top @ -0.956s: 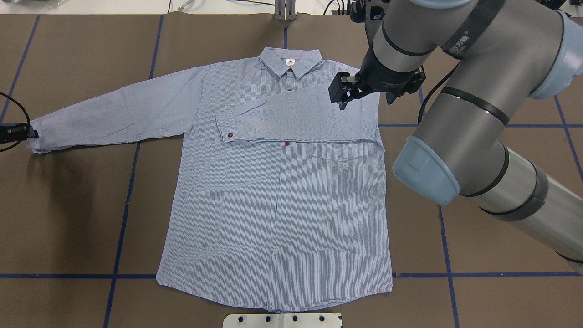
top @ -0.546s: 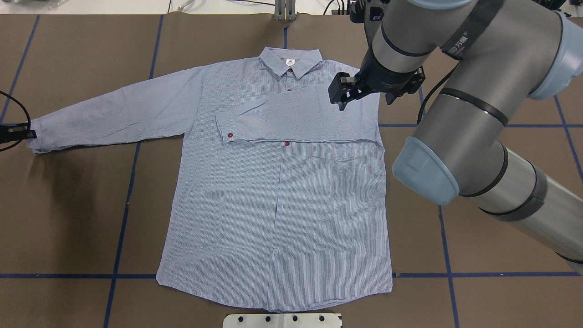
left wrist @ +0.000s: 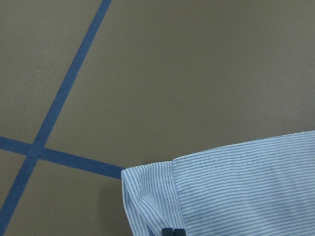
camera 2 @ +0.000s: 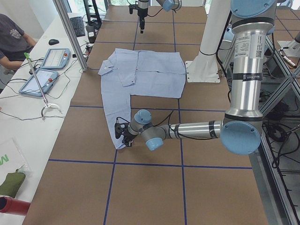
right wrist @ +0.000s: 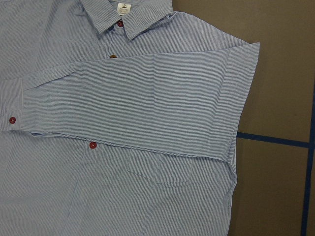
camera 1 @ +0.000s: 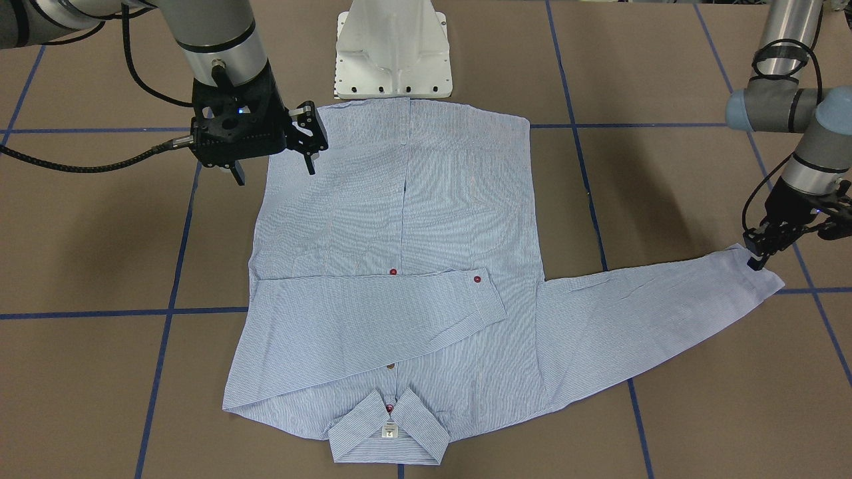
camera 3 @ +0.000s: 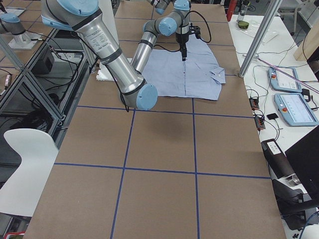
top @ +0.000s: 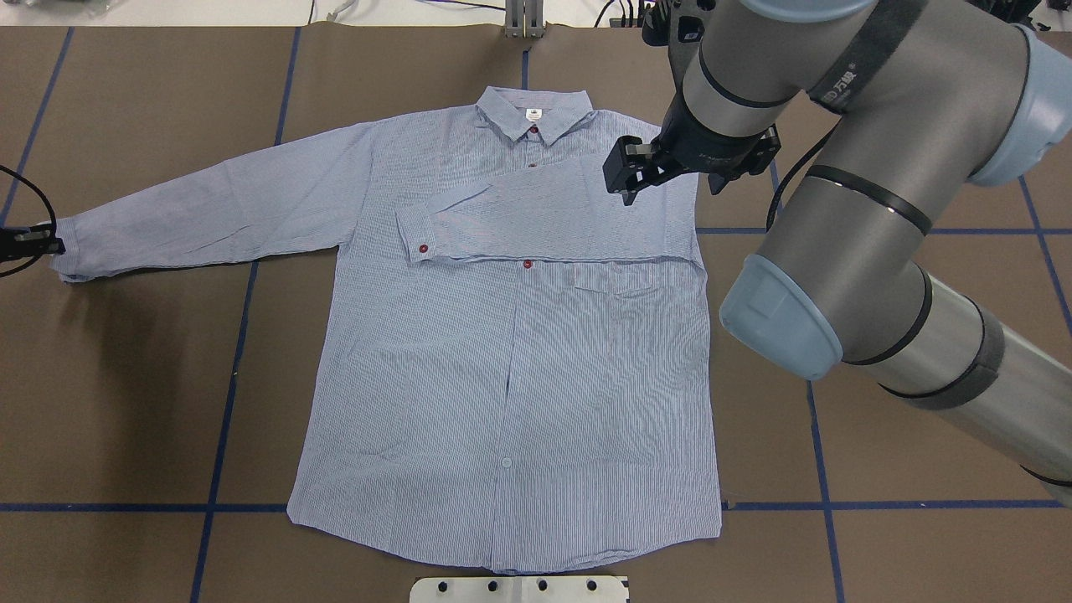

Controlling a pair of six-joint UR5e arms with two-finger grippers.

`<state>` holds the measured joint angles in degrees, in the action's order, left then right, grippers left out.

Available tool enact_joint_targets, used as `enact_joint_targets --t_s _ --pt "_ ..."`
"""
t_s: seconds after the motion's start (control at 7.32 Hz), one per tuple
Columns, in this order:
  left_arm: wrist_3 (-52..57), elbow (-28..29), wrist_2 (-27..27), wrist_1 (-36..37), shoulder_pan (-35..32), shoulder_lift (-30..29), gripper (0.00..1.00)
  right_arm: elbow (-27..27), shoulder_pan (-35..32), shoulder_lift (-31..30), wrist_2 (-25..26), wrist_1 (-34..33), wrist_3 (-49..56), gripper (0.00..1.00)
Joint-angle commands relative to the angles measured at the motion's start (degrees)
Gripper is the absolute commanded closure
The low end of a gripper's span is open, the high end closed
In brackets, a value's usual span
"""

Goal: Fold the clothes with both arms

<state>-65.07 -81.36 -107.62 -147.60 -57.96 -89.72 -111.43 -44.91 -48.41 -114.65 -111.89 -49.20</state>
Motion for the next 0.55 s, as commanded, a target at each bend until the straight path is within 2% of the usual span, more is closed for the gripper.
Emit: enact_joint_targets --t_s 0.0,0.14,0.27,0.41 --pt "0.03 -12.35 -0.13 15.42 0.04 -0.89 1.0 -0.19 -0.01 -0.54 -0.4 0.0 0.07 0.0" --pt "0.03 -17.55 -0.31 25.68 0.04 -4.81 1.0 -0.54 -0.18 -1.59 -0.75 0.0 0.25 0.0" --pt "-0.4 -20.65 -0.66 37.01 0.13 -11.89 1.0 -1.67 -0.27 -3.51 -0.75 0.18 0.51 0.0" --pt "-1.71 -20.94 -1.96 44.0 0.13 -18.4 1.0 -2.12 -0.7 -4.05 -1.01 -0.17 0.51 0.0"
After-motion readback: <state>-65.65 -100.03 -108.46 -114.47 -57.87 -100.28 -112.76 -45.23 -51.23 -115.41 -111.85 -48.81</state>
